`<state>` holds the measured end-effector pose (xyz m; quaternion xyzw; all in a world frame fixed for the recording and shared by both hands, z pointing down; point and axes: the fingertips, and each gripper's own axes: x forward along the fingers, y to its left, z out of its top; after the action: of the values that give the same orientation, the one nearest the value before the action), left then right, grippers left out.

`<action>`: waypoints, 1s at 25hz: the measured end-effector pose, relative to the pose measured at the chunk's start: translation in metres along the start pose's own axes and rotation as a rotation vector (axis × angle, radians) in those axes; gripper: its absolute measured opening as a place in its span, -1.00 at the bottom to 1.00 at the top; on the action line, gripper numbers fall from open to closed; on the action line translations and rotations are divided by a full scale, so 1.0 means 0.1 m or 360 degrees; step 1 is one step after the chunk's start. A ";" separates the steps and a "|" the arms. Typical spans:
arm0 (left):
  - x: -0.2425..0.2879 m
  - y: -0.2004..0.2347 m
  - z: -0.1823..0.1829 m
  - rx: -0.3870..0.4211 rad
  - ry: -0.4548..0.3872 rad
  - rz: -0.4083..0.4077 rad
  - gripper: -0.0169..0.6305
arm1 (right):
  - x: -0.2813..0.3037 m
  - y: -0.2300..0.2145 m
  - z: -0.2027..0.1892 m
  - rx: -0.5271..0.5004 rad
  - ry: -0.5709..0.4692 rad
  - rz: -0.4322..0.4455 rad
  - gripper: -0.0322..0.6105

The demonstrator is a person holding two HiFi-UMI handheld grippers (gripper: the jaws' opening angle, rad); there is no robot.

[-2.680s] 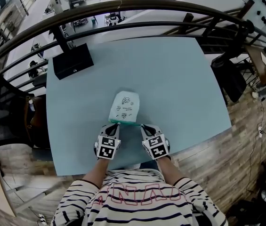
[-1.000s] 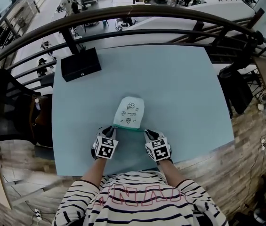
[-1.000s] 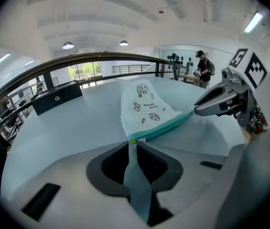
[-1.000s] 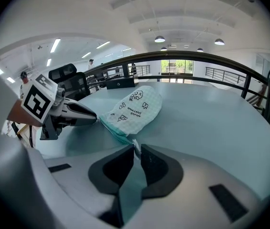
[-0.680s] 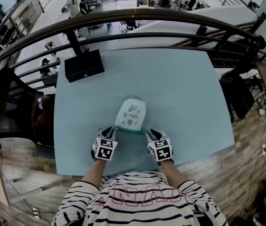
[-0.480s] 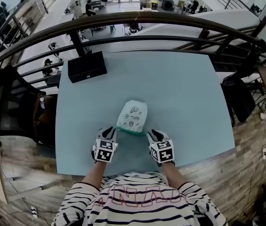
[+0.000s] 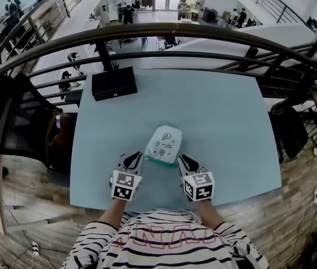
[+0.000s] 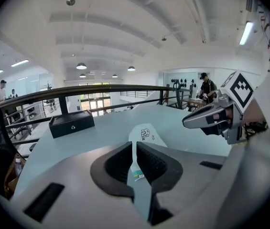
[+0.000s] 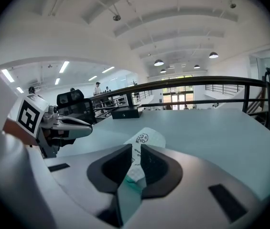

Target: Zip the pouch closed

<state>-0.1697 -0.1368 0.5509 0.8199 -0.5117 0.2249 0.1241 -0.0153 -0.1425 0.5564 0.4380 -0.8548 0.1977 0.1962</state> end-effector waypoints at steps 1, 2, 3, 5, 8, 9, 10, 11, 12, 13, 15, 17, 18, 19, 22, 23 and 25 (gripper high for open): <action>-0.04 0.00 0.05 0.0000 -0.0027 0.0003 -0.85 | -0.02 0.03 0.07 -0.0005 -0.0033 0.0016 -0.70; -0.08 0.00 0.10 -0.0002 -0.0054 0.0004 -0.85 | -0.03 0.06 0.14 -0.0007 -0.0065 0.0030 -0.72; -0.11 -0.01 0.16 -0.0005 -0.0080 0.0000 -0.85 | -0.05 0.08 0.20 -0.0008 -0.0093 0.0043 -0.74; -0.19 -0.02 0.26 -0.0006 -0.0122 -0.0007 -0.85 | -0.08 0.13 0.30 -0.0008 -0.0139 0.0068 -0.76; -0.29 -0.04 0.39 -0.0002 -0.0165 -0.0009 -0.85 | -0.14 0.20 0.44 0.0003 -0.0188 0.0119 -0.78; -0.32 -0.04 0.42 -0.0001 -0.0178 -0.0006 -0.85 | -0.15 0.22 0.48 0.0004 -0.0200 0.0136 -0.78; -0.35 -0.04 0.46 -0.0002 -0.0191 -0.0002 -0.86 | -0.16 0.24 0.51 0.0005 -0.0211 0.0153 -0.79; -0.37 -0.04 0.49 -0.0002 -0.0205 0.0001 -0.86 | -0.17 0.25 0.55 0.0004 -0.0223 0.0168 -0.79; -0.39 -0.03 0.51 -0.0004 -0.0217 0.0004 -0.86 | -0.17 0.27 0.58 0.0002 -0.0234 0.0182 -0.80; -0.41 -0.03 0.53 -0.0005 -0.0226 0.0005 -0.86 | -0.18 0.29 0.61 -0.0001 -0.0244 0.0194 -0.80; -0.43 -0.03 0.55 -0.0002 -0.0237 0.0000 -0.86 | -0.18 0.34 0.66 -0.0011 -0.0263 0.0219 -0.80; -0.46 -0.06 0.59 0.0007 -0.0245 -0.0007 -0.86 | -0.19 0.37 0.72 -0.0018 -0.0283 0.0246 -0.80; -0.48 -0.09 0.60 0.0014 -0.0250 -0.0009 -0.86 | -0.22 0.40 0.74 -0.0018 -0.0292 0.0261 -0.81; -0.51 -0.12 0.61 0.0018 -0.0257 -0.0010 -0.86 | -0.24 0.42 0.75 -0.0019 -0.0299 0.0274 -0.81; -0.58 -0.17 0.63 0.0023 -0.0278 -0.0001 -0.86 | -0.28 0.51 0.78 -0.0039 -0.0311 0.0313 -0.81; -0.59 -0.18 0.64 0.0027 -0.0285 0.0005 -0.87 | -0.28 0.53 0.78 -0.0048 -0.0315 0.0326 -0.81; -0.62 -0.19 0.64 0.0026 -0.0297 0.0017 -0.87 | -0.28 0.56 0.81 -0.0058 -0.0324 0.0346 -0.81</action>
<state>-0.1609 -0.1073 0.4652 0.8354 -0.5237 0.1524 0.0681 -0.0592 -0.1346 0.4648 0.3570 -0.9161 0.1567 0.0938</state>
